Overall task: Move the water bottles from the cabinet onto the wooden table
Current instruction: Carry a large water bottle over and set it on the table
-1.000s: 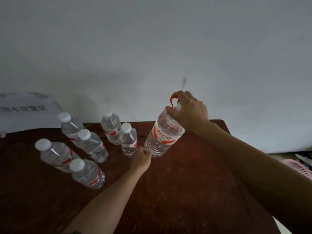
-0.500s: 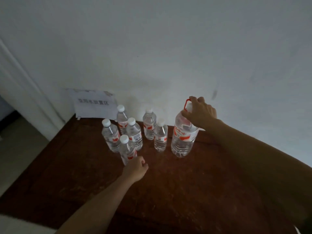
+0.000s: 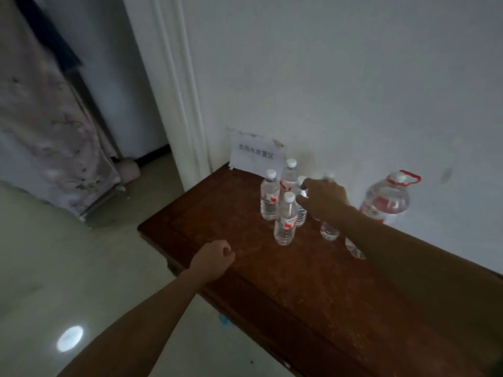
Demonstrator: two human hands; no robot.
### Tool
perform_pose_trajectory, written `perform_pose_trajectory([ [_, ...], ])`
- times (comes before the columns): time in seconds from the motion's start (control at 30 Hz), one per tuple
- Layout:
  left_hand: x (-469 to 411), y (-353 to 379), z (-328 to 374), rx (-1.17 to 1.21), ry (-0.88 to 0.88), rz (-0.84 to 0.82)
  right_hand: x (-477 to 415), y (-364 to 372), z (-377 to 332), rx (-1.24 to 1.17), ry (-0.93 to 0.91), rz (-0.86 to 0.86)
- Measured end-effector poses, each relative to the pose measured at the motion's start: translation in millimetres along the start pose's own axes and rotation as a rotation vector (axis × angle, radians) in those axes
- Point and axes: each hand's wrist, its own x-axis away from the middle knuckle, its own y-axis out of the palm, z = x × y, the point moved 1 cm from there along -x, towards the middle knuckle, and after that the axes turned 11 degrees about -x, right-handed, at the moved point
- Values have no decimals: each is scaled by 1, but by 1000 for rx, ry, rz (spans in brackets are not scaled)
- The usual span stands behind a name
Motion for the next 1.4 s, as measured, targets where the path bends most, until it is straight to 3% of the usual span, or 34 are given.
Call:
perform_pose_trajectory([
  [0.2, 82, -45, -136, -71, -174, 72, 23, 91, -173, -16, -343, -235],
  [0.4, 214, -92, -334, -106, -505, 129, 82, 198, -399, -21, -643, -429],
  [0.53, 300, -114, -429, -72, -736, 169, 129, 243, -528, -8, -845, -521],
  [0.83, 429, -118, -578, 1, -1091, 190, 202, 333, -748, 14, -1176, -661],
  [1.17, 518, -179, -766, 67, -1439, 272, 248, 419, -1017, -22, -1514, -727],
  [1.4, 619, -178, -854, 197, -1690, 307, 347, 468, -1169, 5, -1802, -803],
])
